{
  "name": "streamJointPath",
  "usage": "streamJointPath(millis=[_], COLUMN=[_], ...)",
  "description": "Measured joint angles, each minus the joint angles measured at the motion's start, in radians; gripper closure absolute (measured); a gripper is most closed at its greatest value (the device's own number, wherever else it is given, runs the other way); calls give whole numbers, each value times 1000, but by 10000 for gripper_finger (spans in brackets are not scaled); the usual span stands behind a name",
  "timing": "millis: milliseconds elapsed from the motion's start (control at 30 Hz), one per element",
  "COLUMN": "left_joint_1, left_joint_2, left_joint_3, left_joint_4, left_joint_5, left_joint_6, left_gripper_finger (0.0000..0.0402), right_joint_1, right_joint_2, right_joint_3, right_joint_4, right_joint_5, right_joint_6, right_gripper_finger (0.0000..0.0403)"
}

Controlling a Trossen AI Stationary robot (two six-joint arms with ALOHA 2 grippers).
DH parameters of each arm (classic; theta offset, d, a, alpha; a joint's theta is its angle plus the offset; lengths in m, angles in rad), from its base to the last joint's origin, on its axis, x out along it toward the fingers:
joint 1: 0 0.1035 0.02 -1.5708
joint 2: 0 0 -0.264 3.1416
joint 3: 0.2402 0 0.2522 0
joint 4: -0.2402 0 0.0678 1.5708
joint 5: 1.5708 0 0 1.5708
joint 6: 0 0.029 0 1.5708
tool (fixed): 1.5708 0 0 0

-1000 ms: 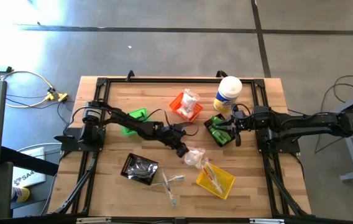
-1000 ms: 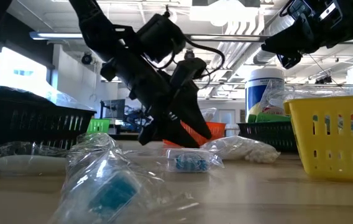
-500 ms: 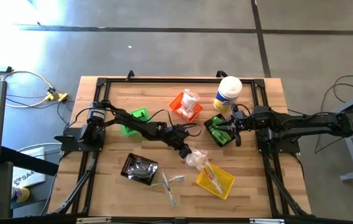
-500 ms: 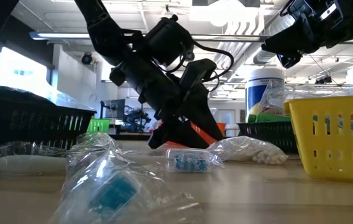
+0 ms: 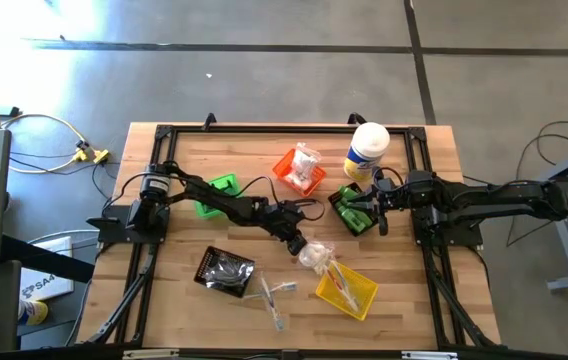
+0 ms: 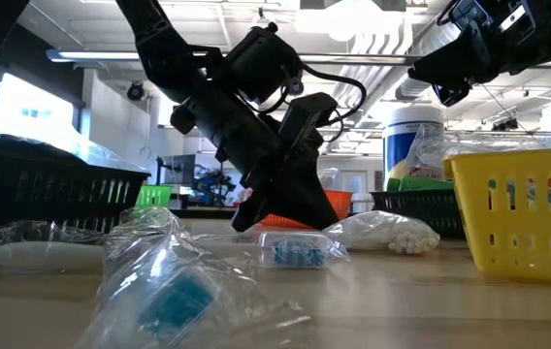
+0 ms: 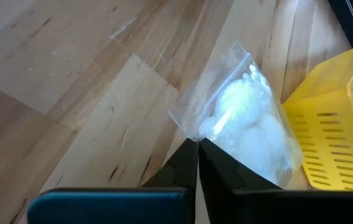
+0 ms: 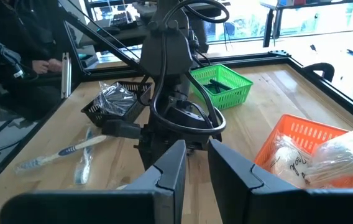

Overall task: Pick & Place Travel size toiletries
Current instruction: Put the white cotton pack into the orange bin

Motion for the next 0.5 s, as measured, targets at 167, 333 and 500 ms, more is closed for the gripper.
streamJointPath(millis=[167,333,500], left_joint_1=[0,1,1], left_joint_2=[-2,-44,-113], left_joint_3=[-1,-6,-4], left_joint_4=[36,9,-64], left_joint_5=[4,-2,-38], left_joint_6=[9,57,105], left_gripper_finger=[400,401,401], right_joint_1=[0,0,0], right_joint_2=[0,0,0], right_joint_3=[0,0,1], right_joint_4=[0,0,0], right_joint_5=[0,0,0], right_joint_6=[0,0,0], right_gripper_finger=[342,342,342])
